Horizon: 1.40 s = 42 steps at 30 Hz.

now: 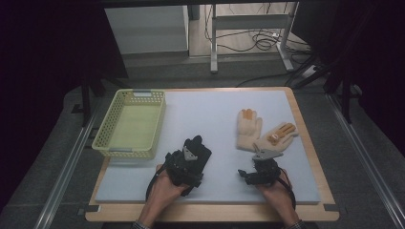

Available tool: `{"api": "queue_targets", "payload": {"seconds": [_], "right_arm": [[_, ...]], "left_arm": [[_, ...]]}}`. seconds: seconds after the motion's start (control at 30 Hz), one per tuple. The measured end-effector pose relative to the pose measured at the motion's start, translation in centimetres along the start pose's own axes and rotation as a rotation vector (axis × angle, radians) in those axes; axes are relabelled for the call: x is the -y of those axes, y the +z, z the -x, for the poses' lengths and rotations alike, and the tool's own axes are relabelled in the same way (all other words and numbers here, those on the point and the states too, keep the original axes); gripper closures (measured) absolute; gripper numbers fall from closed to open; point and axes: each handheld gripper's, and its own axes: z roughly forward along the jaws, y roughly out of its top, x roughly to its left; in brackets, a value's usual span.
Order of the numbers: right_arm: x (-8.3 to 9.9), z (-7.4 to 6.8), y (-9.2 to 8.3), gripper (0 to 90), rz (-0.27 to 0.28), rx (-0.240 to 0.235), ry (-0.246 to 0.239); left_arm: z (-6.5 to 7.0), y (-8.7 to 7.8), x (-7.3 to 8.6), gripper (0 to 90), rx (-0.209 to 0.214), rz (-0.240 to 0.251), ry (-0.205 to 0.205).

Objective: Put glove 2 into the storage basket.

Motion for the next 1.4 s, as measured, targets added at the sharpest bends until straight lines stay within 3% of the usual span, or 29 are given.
{"api": "queue_targets", "payload": {"seconds": [0.13,0.2,0.23,0.4,0.47,0.57,0.83,1.17,1.4], "right_arm": [[0.0,0.0,0.0,19.6,0.000,0.001,0.000],[0.0,0.0,0.0,19.6,0.000,0.001,0.000],[0.0,0.0,0.0,19.6,0.000,0.001,0.000],[0.0,0.0,0.0,19.6,0.000,0.001,0.000],[0.0,0.0,0.0,19.6,0.000,0.001,0.000],[0.0,0.0,0.0,19.6,0.000,0.002,-0.001],[0.0,0.0,0.0,19.6,0.000,0.001,0.000],[0.0,0.0,0.0,19.6,0.000,0.001,-0.001],[0.0,0.0,0.0,19.6,0.000,0.000,0.001]], "left_arm": [[-1.5,0.2,-0.1,3.9,0.008,0.005,-0.075],[-2.1,0.0,-0.1,11.3,-0.007,0.023,-0.095],[-2.2,-0.1,-0.1,19.5,-0.017,0.026,-0.100],[-2.1,-0.6,0.0,41.6,-0.055,0.031,-0.075],[-2.0,-0.7,-0.1,54.8,-0.039,0.026,-0.063],[-2.1,-0.8,-0.2,62.5,-0.030,0.022,-0.055],[-3.9,-1.8,-0.9,64.3,0.033,0.033,-0.098],[-4.7,-3.4,-3.8,63.5,0.008,0.058,-0.068],[-6.1,-4.8,-5.7,63.0,-0.003,0.078,-0.065]]}}
